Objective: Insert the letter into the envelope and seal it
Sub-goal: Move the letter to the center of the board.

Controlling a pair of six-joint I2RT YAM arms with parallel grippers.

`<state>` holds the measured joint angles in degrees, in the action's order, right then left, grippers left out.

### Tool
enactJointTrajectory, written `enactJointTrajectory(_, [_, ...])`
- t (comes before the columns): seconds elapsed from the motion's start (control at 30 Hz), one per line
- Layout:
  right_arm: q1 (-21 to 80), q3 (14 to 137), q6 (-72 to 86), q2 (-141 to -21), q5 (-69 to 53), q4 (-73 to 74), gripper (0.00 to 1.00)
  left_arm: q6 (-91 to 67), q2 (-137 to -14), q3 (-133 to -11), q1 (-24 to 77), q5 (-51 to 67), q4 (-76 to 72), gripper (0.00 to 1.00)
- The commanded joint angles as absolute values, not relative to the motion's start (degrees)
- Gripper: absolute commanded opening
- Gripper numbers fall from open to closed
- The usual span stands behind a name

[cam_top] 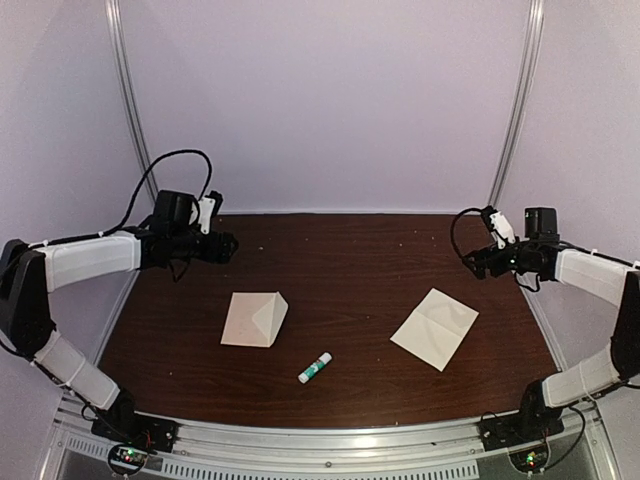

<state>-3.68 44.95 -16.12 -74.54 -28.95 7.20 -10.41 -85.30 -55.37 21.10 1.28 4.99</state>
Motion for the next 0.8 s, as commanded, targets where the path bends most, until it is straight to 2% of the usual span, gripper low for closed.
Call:
enactJointTrajectory(0.0, [-3.9,47.6,-18.9,-76.2,-34.5,10.2,0.98,-9.8,-86.9,-58.2,24.6,1.6,7.9,0.82])
enactJointTrajectory(0.23, [-1.5,48.4,-19.9,-76.8,-35.3,11.5,0.94,-10.6,-91.0,-64.4,30.7,-4.4,20.1,0.8])
enactJointTrajectory(0.43, [3.5,49.4,-21.2,-77.5,-33.5,13.1,0.88,-14.4,-89.7,-61.8,30.9,-6.2,23.4,0.77])
enactJointTrajectory(0.63, [9.5,54.6,-21.5,-80.7,-36.1,18.2,0.74,-21.0,-88.7,-58.0,30.8,-6.7,26.6,0.92])
enactJointTrajectory(0.77, [12.6,60.7,-20.8,-85.2,-35.4,25.1,0.69,-24.2,-86.5,-52.6,30.8,-1.8,24.2,0.94])
